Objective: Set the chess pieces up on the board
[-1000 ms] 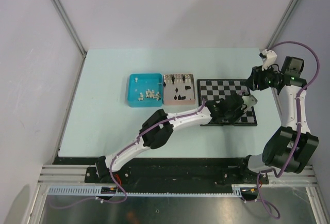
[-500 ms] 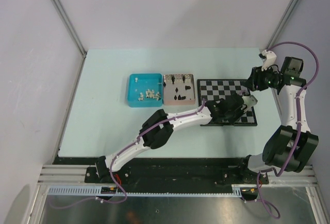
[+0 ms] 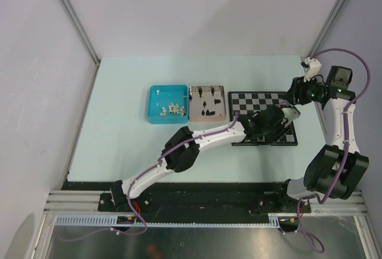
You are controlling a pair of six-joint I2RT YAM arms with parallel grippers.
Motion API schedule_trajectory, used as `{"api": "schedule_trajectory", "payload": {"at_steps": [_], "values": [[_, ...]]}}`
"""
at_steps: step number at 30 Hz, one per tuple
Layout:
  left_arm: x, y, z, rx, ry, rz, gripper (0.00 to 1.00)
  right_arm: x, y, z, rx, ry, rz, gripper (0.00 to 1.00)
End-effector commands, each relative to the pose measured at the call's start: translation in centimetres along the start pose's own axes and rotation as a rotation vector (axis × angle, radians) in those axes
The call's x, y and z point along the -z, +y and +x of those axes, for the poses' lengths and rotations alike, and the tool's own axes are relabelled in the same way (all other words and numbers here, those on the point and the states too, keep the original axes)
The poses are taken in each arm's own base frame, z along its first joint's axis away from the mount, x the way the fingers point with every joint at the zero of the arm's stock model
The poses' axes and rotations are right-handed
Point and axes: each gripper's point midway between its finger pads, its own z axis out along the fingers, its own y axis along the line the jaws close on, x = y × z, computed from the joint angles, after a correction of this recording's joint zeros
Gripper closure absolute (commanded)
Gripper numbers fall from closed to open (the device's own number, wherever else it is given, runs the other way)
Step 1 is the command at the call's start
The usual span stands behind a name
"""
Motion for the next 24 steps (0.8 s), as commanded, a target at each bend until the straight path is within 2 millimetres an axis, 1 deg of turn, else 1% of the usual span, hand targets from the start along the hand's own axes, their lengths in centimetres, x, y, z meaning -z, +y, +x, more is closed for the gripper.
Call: {"api": "schedule_trajectory", "payload": {"at_steps": [1,2,4,5,7,8,9,10,11,12,13,14,15,16,17,18,19,20,21,22,23,24], "values": [[2.0,-0.8,-5.5,0.003,-0.123,0.009,0.51,0.6,0.5,-0.9,0.007,-0.03,-0.01,0.5],[2.5,-0.9,-6.3,0.002,-0.136,0.01,0.5,0.7,0.5,-0.9,0.008,-0.031,-0.009,0.5],[3.2,-0.7,-7.0,0.002,-0.149,0.008,0.49,1.0,0.3,-1.1,0.011,-0.04,0.001,0.5],[3.9,-0.9,-7.7,0.002,-0.161,0.008,0.48,1.2,0.3,-1.2,0.011,-0.043,0.005,0.5],[4.8,-0.4,-8.6,0.001,-0.178,-0.003,0.46,1.6,0.0,-1.5,0.013,-0.055,0.018,0.49],[5.1,-0.3,-8.7,0.0,-0.177,-0.008,0.45,1.9,0.0,-1.7,0.021,-0.065,0.028,0.48],[6.2,-0.1,-9.9,0.0,-0.2,-0.013,0.43,2.1,0.0,-1.8,0.021,-0.068,0.034,0.48],[6.7,0.1,-10.3,-0.002,-0.205,-0.02,0.42,2.4,-0.4,-2.1,0.026,-0.079,0.053,0.46],[7.0,0.3,-10.0,0.0,-0.197,-0.027,0.41,2.9,-0.4,-2.5,0.034,-0.092,0.065,0.45],[8.5,0.5,-11.4,-0.005,-0.226,-0.036,0.38,3.2,-0.4,-2.8,0.038,-0.104,0.075,0.44],[9.1,0.5,-11.8,-0.011,-0.234,-0.037,0.36,3.7,-0.7,-3.1,0.042,-0.118,0.093,0.41],[9.4,0.5,-11.5,-0.015,-0.227,-0.04,0.35,4.0,-0.8,-3.4,0.045,-0.129,0.103,0.4],[10.7,0.4,-12.6,-0.027,-0.251,-0.04,0.32,4.6,-0.7,-3.9,0.054,-0.149,0.115,0.38],[11.3,0.7,-13.0,-0.032,-0.259,-0.058,0.31,4.9,-0.8,-4.3,0.051,-0.167,0.121,0.35],[11.4,1.1,-12.3,-0.033,-0.244,-0.075,0.3,5.3,-1.0,-4.6,0.05,-0.181,0.132,0.33],[11.7,1.4,-12.2,-0.038,-0.242,-0.085,0.29,5.8,-0.8,-5.0,0.053,-0.197,0.139,0.3],[12.9,1.5,-12.9,-0.04,-0.258,-0.093,0.29,6.0,-0.6,-5.4,0.052,-0.213,0.133,0.26],[12.8,2.0,-11.8,-0.04,-0.232,-0.107,0.29,6.3,-0.7,-5.5,0.047,-0.222,0.139,0.24],[13.3,2.1,-11.8,-0.044,-0.235,-0.113,0.29,6.5,-0.6,-5.8,0.052,-0.23,0.139,0.2],[14.6,2.5,-12.4,-0.042,-0.25,-0.132,0.29,6.7,-0.4,-6.0,0.054,-0.237,0.134,0.13],[14.7,3.0,-11.2,-0.04,-0.225,-0.149,0.29,6.7,-0.3,-6.1,0.058,-0.241,0.128,0.09],[15.3,3.3,-11.2,-0.043,-0.231,-0.162,0.29,6.8,0.0,-6.2,0.062,-0.245,0.118,0.03]]}}
